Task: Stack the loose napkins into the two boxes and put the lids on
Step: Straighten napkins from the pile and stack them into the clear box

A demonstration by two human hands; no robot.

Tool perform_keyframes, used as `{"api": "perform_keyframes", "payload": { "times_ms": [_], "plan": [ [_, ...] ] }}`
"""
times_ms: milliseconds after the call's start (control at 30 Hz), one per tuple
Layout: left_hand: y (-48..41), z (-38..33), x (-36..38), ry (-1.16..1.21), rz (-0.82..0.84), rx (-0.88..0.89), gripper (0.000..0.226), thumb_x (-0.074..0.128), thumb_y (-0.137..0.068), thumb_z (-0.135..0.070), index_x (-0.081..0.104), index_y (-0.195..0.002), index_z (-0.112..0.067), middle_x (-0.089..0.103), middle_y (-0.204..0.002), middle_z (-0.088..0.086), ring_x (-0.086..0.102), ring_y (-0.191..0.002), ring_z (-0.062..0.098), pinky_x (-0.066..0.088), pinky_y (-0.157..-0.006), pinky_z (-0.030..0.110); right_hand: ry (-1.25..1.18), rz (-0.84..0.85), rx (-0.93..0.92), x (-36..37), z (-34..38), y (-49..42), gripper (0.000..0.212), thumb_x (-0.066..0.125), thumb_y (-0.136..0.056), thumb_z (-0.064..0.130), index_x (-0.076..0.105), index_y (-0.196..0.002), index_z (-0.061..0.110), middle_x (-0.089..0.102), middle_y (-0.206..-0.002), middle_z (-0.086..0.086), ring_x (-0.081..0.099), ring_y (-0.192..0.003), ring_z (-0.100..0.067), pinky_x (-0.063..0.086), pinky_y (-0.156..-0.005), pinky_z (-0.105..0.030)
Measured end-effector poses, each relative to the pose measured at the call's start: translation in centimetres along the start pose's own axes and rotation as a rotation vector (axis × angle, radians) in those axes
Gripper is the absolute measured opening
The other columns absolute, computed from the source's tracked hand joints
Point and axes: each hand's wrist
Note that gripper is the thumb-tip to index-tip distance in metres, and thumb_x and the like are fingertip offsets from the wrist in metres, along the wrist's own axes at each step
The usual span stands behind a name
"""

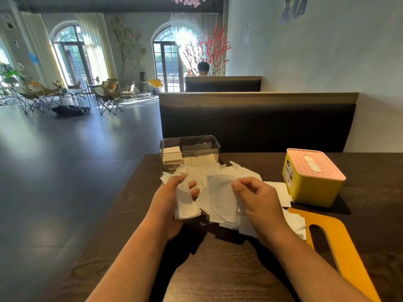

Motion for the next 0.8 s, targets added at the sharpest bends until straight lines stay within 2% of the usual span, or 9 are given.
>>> {"api": "perform_keyframes", "payload": {
  "times_ms": [67, 133, 267, 367, 533, 667, 800],
  "plan": [
    [-0.2, -0.4, -0.3, -0.015, -0.021, 0.094, 0.045, 0.063, -0.101, -0.031, 0.053, -0.144, -0.019, 0.075, -0.12, 0.014, 0.076, -0.102, 0.029, 0.061, -0.074, 0.045, 0.066, -0.005, -0.036, -0.1, 0.0, 0.0, 0.005, 0.068, -0.099, 0.034, 0.072, -0.099, 0.032, 0.072, -0.101, 0.017, 0.065, -0.098, -0.002, 0.049, -0.072, -0.01],
    [0.0, -0.6, -0.5, -0.061, 0.019, 0.113, 0.045, 0.063, -0.1, -0.031, 0.054, -0.143, -0.019, 0.074, -0.121, 0.014, 0.073, -0.109, 0.032, 0.062, -0.076, 0.052, 0.101, -0.006, -0.076, -0.2, -0.1, 0.0, 0.004, 0.07, -0.098, 0.033, 0.073, -0.101, 0.032, 0.072, -0.101, 0.015, 0.066, -0.096, 0.0, 0.05, -0.075, -0.011],
    [1.1, 0.1, 0.1, -0.175, 0.185, 0.04, 0.038, 0.062, -0.098, -0.025, 0.058, -0.136, -0.018, 0.075, -0.1, 0.013, 0.074, -0.087, 0.025, 0.057, -0.094, 0.065, 0.113, 0.001, -0.098, -0.3, -0.3, 0.0, 0.01, 0.069, -0.097, 0.034, 0.075, -0.104, 0.029, 0.073, -0.102, 0.013, 0.066, -0.097, -0.002, 0.052, -0.078, -0.014],
    [1.2, 0.5, 0.4, -0.2, 0.227, 0.021, 0.049, 0.067, -0.091, -0.028, 0.056, -0.138, -0.018, 0.069, -0.104, 0.015, 0.068, -0.091, 0.029, 0.059, -0.086, 0.058, 0.114, 0.012, -0.09, -0.3, -0.3, 0.0, 0.008, 0.068, -0.099, 0.034, 0.074, -0.104, 0.03, 0.073, -0.103, 0.014, 0.065, -0.099, -0.003, 0.051, -0.078, -0.014],
    [1.6, 0.2, 0.5, -0.205, 0.221, 0.048, 0.031, 0.058, -0.101, -0.023, 0.059, -0.133, -0.022, 0.073, -0.11, 0.017, 0.069, -0.097, 0.033, 0.062, -0.081, 0.055, 0.085, -0.013, -0.048, -0.2, -0.3, -0.3, 0.012, 0.069, -0.099, 0.034, 0.076, -0.105, 0.027, 0.073, -0.102, 0.014, 0.066, -0.098, -0.004, 0.05, -0.076, -0.014],
    [1.9, 0.2, 0.6, -0.255, 0.24, 0.008, 0.035, 0.06, -0.101, -0.024, 0.059, -0.135, -0.031, 0.063, -0.129, 0.018, 0.068, -0.102, 0.032, 0.061, -0.085, 0.057, 0.097, 0.006, -0.017, -0.3, -0.5, -0.3, 0.008, 0.068, -0.099, 0.035, 0.073, -0.103, 0.032, 0.071, -0.101, 0.018, 0.064, -0.096, -0.001, 0.049, -0.071, -0.01],
    [2.0, -0.1, 0.6, -0.241, 0.287, 0.013, 0.037, 0.064, -0.096, -0.024, 0.066, -0.132, -0.033, 0.062, -0.133, 0.018, 0.067, -0.102, 0.033, 0.062, -0.081, 0.055, 0.114, -0.012, -0.004, -0.3, -0.4, -0.3, 0.012, 0.068, -0.099, 0.036, 0.074, -0.106, 0.029, 0.071, -0.103, 0.015, 0.063, -0.097, -0.002, 0.046, -0.072, -0.014]
  ]
}}
Point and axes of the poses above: each hand's wrist, its own y-axis away from the middle knuckle, its own x-axis out of the palm, z = x × y
